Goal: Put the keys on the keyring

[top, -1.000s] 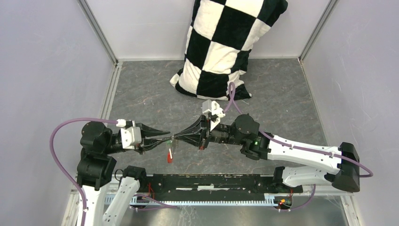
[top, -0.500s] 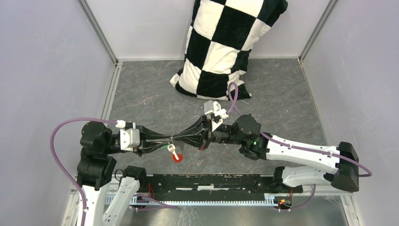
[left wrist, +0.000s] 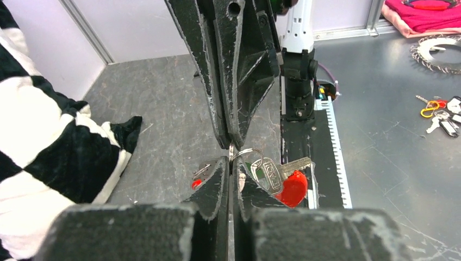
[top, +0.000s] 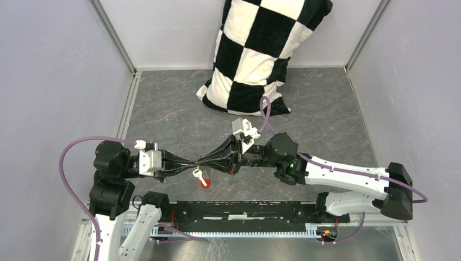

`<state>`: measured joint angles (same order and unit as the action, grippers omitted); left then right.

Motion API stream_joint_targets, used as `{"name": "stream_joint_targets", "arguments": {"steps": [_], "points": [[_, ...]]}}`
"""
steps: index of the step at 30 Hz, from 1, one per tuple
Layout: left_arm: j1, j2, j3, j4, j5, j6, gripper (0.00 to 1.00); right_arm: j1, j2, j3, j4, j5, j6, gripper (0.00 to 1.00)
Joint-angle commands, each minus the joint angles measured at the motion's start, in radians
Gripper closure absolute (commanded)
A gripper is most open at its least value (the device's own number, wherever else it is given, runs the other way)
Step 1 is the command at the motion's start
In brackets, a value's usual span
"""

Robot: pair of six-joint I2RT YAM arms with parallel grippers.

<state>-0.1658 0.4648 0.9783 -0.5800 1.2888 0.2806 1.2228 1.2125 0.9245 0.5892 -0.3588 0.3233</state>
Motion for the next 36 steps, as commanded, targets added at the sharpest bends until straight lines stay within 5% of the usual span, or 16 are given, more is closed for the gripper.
{"name": "stream_joint_targets", "arguments": {"steps": [1, 7, 15, 21, 30, 36], "points": [[-0.002, -0.008, 0.01, -0.058, 0.028, 0.074, 0.98, -0.003, -0.054, 0.064, -0.143, 0.047, -0.099, 0.81], [-0.002, -0.008, 0.011, -0.092, 0.033, 0.126, 0.98, -0.014, 0.035, 0.437, -0.765, -0.013, -0.382, 0.52], [-0.001, -0.002, 0.018, -0.102, 0.037, 0.144, 0.98, -0.015, 0.208, 0.762, -1.198, -0.085, -0.539, 0.54], [-0.001, 0.005, 0.023, -0.152, 0.027, 0.202, 0.98, -0.014, 0.261, 0.83, -1.248, -0.117, -0.544, 0.57], [-0.001, 0.008, 0.021, -0.155, 0.021, 0.218, 0.98, -0.011, 0.29, 0.831, -1.225, -0.133, -0.507, 0.75], [-0.001, 0.008, 0.02, -0.17, -0.005, 0.238, 0.98, -0.01, 0.269, 0.846, -1.256, -0.078, -0.523, 0.58]]}}
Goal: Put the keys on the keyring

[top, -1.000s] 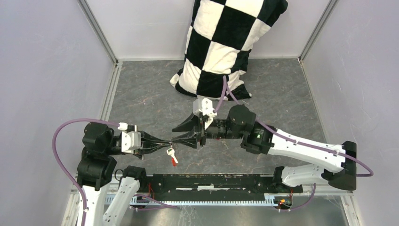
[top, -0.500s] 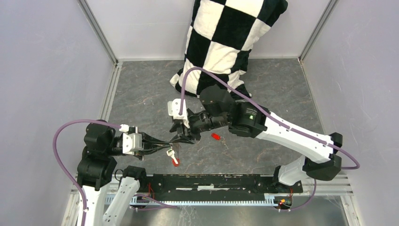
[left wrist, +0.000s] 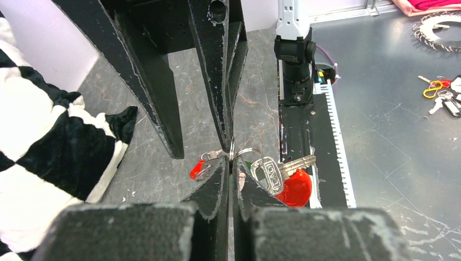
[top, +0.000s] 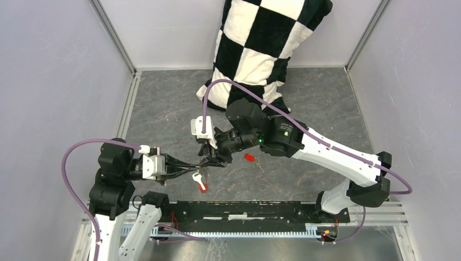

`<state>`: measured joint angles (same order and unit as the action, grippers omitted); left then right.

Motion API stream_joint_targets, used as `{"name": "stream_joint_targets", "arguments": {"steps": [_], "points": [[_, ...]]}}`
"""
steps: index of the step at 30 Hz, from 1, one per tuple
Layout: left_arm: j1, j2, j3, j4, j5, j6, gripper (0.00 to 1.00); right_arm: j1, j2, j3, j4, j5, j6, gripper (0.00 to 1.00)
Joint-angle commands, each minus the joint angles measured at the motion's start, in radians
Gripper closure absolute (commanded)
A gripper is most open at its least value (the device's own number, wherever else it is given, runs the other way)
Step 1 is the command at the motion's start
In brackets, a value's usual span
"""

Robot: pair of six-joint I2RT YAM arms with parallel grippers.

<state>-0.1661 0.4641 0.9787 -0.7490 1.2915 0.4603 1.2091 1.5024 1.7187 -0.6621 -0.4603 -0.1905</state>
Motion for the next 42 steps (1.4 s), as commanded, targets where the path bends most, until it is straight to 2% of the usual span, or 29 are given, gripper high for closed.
{"name": "stream_joint_targets", "arguments": {"steps": [1, 9, 22, 27, 37, 40, 41, 42], "points": [[-0.001, 0.01, 0.019, -0.01, -0.008, 0.07, 0.98, 0.003, -0.027, 0.05, -0.004, 0.029, -0.01, 0.57], [-0.001, 0.01, 0.008, -0.014, -0.021, 0.089, 0.98, 0.003, -0.055, 0.027, 0.011, 0.024, 0.009, 0.56], [-0.001, 0.011, 0.008, -0.016, -0.032, 0.1, 0.98, 0.003, -0.037, -0.027, 0.069, -0.078, 0.054, 0.58], [-0.001, 0.013, 0.008, -0.018, -0.022, 0.106, 0.98, 0.004, -0.009, -0.016, 0.065, -0.077, 0.062, 0.66], [-0.001, 0.014, 0.013, -0.021, 0.03, 0.116, 0.98, 0.004, 0.007, -0.037, 0.119, -0.045, 0.097, 0.98], [-0.001, 0.015, 0.02, -0.02, 0.036, 0.116, 0.98, 0.004, -0.005, -0.059, 0.142, -0.046, 0.098, 1.0], [-0.001, 0.013, 0.019, -0.012, 0.037, 0.105, 0.96, 0.002, -0.019, -0.078, 0.169, -0.041, 0.105, 1.0], [-0.001, 0.012, 0.015, 0.001, 0.036, 0.09, 0.88, 0.002, -0.047, -0.117, 0.229, -0.044, 0.113, 1.0]]}}
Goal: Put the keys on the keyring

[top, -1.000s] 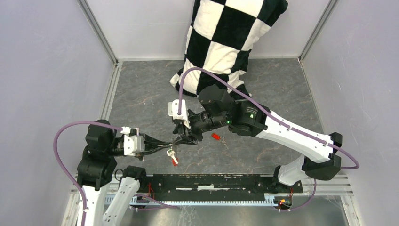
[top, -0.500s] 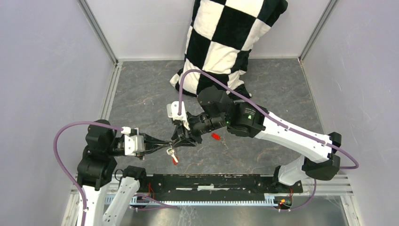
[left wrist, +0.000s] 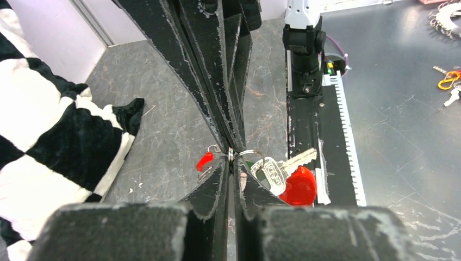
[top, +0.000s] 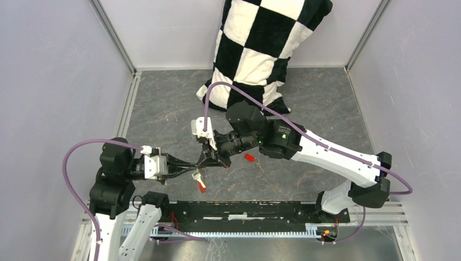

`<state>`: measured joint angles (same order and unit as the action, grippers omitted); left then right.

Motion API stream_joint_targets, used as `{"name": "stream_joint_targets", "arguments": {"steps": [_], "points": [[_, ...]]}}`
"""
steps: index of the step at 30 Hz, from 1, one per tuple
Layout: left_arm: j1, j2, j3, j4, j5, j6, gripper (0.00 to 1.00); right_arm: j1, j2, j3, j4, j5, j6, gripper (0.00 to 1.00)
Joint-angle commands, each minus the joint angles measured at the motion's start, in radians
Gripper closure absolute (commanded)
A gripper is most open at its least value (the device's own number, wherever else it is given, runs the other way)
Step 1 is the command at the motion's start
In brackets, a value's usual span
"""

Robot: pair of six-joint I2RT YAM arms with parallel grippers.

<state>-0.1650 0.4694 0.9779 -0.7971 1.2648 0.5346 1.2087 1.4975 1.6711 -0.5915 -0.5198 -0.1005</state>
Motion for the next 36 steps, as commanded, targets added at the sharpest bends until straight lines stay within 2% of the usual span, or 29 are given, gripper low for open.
{"name": "stream_joint_targets", "arguments": {"steps": [1, 3, 6, 9, 13, 18, 23, 29, 33, 36], "points": [[-0.002, 0.006, 0.014, 0.054, 0.055, 0.005, 0.76, 0.002, -0.092, -0.121, 0.252, 0.002, 0.046, 1.0], [-0.002, 0.002, 0.007, 0.054, 0.042, -0.008, 0.59, -0.007, -0.182, -0.268, 0.45, -0.007, 0.098, 1.0], [-0.002, -0.008, -0.001, 0.055, 0.046, -0.036, 0.43, -0.029, -0.278, -0.423, 0.709, -0.034, 0.199, 1.0], [-0.002, -0.02, -0.007, 0.054, 0.063, -0.04, 0.31, -0.039, -0.309, -0.486, 0.824, -0.053, 0.249, 1.0], [-0.002, -0.016, 0.003, 0.057, 0.049, -0.058, 0.2, -0.044, -0.305, -0.491, 0.852, -0.082, 0.27, 1.0], [-0.002, -0.011, -0.01, 0.025, 0.024, -0.039, 0.17, -0.077, -0.335, -0.497, 0.879, -0.111, 0.285, 1.0], [-0.002, 0.015, -0.071, -0.078, -0.022, 0.119, 0.16, -0.109, -0.353, -0.501, 0.957, -0.141, 0.352, 1.0], [-0.002, 0.02, -0.149, -0.1, -0.054, 0.208, 0.16, -0.11, -0.352, -0.503, 1.026, -0.142, 0.403, 1.0], [-0.002, 0.029, -0.169, -0.067, -0.016, 0.178, 0.17, -0.111, -0.35, -0.504, 1.06, -0.135, 0.419, 1.0], [-0.002, 0.028, -0.2, 0.008, 0.043, 0.097, 0.19, -0.11, -0.347, -0.504, 1.08, -0.127, 0.426, 1.0]]}}
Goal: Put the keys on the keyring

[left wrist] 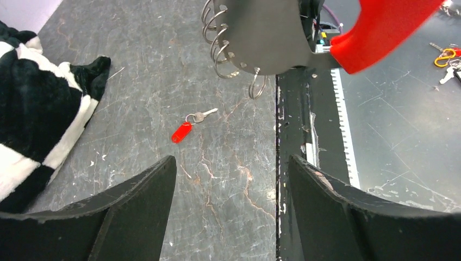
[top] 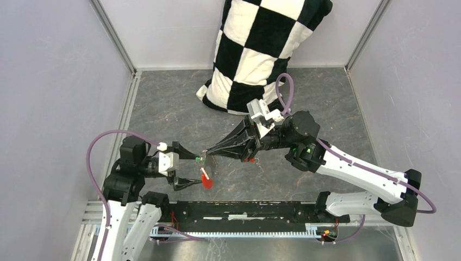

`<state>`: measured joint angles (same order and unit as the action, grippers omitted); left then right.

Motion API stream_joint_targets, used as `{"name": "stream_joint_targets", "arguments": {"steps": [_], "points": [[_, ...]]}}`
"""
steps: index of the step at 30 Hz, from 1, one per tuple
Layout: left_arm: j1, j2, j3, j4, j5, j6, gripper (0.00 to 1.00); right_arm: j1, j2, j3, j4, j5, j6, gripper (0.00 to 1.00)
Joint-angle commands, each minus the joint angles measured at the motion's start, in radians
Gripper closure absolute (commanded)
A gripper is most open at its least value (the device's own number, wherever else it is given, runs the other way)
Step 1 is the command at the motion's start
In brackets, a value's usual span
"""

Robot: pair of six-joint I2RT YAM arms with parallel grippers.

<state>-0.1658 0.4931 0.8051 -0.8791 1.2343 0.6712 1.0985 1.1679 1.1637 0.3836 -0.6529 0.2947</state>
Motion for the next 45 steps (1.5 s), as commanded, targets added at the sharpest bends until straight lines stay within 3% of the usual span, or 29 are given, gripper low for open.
{"name": "stream_joint_targets", "arguments": {"steps": [1, 8, 12, 25, 33, 43, 45], "points": [[-0.001, 0.003, -0.04, 0.129, 0.087, -0.076, 0.2, 0.0, -0.015, 0.006, 0.111, 0.007, 0.033, 1.0], [-0.001, -0.037, -0.101, 0.428, 0.113, -0.355, 0.22, 0.0, 0.002, 0.01, 0.151, 0.007, 0.06, 1.0], [-0.001, -0.024, -0.091, 0.449, 0.153, -0.376, 0.26, -0.001, 0.009, 0.003, 0.173, 0.005, 0.072, 1.0], [-0.001, 0.037, -0.086, 0.448, 0.251, -0.296, 0.26, -0.001, 0.055, -0.005, 0.282, 0.0, 0.142, 1.0], [-0.001, 0.051, -0.048, 0.331, 0.314, -0.174, 0.36, 0.0, 0.106, -0.006, 0.382, -0.008, 0.187, 1.0], [-0.001, 0.075, -0.04, 0.228, 0.323, -0.068, 0.39, 0.0, 0.127, -0.008, 0.414, -0.007, 0.212, 1.0], [-0.001, 0.075, -0.037, 0.228, 0.329, -0.068, 0.47, -0.002, 0.128, -0.011, 0.416, -0.004, 0.211, 1.0]]}}
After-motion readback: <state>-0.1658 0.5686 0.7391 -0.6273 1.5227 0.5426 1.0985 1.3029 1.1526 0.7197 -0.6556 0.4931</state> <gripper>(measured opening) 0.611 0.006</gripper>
